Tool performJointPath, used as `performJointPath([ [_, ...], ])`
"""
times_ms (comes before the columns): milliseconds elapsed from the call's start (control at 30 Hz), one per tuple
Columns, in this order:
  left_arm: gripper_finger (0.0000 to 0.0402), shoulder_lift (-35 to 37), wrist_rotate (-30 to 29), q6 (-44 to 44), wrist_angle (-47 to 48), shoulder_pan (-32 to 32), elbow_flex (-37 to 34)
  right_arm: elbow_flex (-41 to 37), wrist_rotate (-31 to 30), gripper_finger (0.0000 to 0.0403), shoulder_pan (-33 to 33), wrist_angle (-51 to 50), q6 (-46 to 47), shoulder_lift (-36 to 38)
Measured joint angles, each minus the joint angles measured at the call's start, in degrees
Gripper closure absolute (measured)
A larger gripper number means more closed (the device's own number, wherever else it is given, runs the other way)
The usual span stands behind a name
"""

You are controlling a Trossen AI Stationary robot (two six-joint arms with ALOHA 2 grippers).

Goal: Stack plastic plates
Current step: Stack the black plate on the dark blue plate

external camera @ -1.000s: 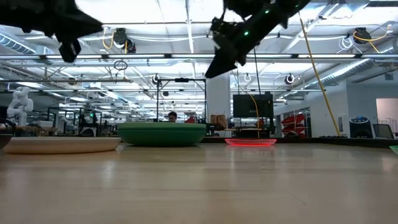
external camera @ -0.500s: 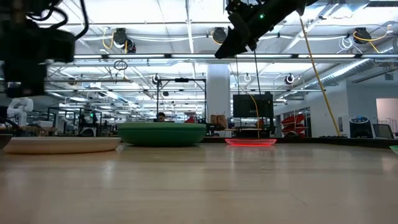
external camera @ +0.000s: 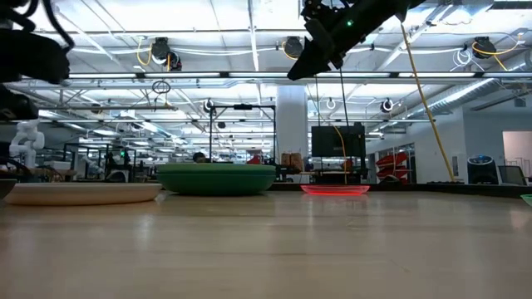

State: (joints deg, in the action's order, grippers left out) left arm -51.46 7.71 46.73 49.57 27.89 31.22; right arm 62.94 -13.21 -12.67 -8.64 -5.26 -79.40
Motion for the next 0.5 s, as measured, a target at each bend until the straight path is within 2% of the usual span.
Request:
performJointPath([
  [200,0.0350,-4.3,-0.7,1.5,-0.1,3.6,0.0,0.0,0.0,0.0310,0.0,-0.2,0.0,0.0],
  [500,0.0350,-8.2,-0.7,3.7,-0.3,4.6,0.0,0.0,0.0,0.0310,0.0,-0.2,0.0,0.0],
])
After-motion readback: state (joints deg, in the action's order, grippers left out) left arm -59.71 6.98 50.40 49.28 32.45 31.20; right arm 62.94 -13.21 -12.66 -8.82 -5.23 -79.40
